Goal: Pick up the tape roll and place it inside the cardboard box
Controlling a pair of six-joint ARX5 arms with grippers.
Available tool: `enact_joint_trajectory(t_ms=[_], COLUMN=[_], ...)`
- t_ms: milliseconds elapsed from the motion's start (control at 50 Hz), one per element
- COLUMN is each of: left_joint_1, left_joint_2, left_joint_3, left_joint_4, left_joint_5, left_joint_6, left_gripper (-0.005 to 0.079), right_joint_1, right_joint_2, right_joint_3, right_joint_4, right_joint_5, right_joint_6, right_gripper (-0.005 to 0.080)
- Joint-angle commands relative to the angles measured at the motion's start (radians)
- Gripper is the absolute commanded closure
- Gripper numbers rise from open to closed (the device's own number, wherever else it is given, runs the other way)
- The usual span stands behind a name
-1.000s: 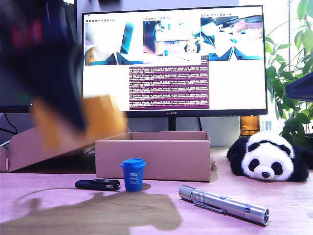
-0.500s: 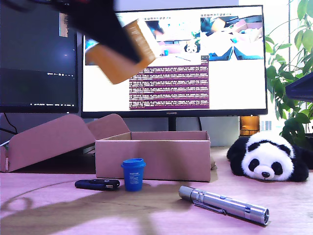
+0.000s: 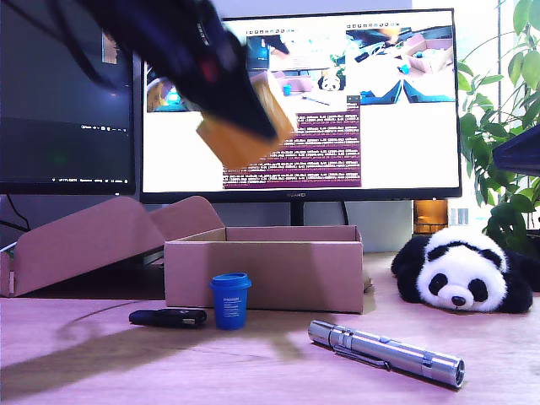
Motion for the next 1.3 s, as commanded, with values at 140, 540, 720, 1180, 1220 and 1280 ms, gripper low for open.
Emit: enact_joint_trajectory(t_ms=[140,540,720,1180,1220,1280], left_joint_1=[0.02,0.046,0.045,0.043,0.043,0.043], left_joint_2=[0.193,0.417,0.418,0.41,0.403,0.39], left_joint_3=[0.193,0.381,0.381,0.386,0.391,0.393], left_joint_4=[-0.145,-0.338,-0.3,-0.33,-0.348,-0.365], left_joint_5=[0.029,0.033,0.034,0.032,0.033,0.033], left_joint_6=[0.016,0.037,0.042,0.041,0.041,0.04], left_gripper=[0.0766,0.0766,0.0606,0.0136,0.0168,0.0234], right_joint_1=[0.003,0.003,0.003,0.003,0.003,0.003], right_joint_2=[0.004,0.004,0.004,0.004,0.004,0.004], right_joint_3=[-0.012,-0.012,-0.012,-0.012,-0.012,-0.012], right_joint_4=[0.006,0.006,0.006,0.006,0.006,0.006], right_joint_5=[0.001,0.001,0.009,0.01,0.01,0.015], right_joint_6=[-0.002,-0.002,-0.003,-0.002,-0.003,-0.002], right_gripper=[0.0762,0.0762,0.0762,0.0762,0.0762,0.0762])
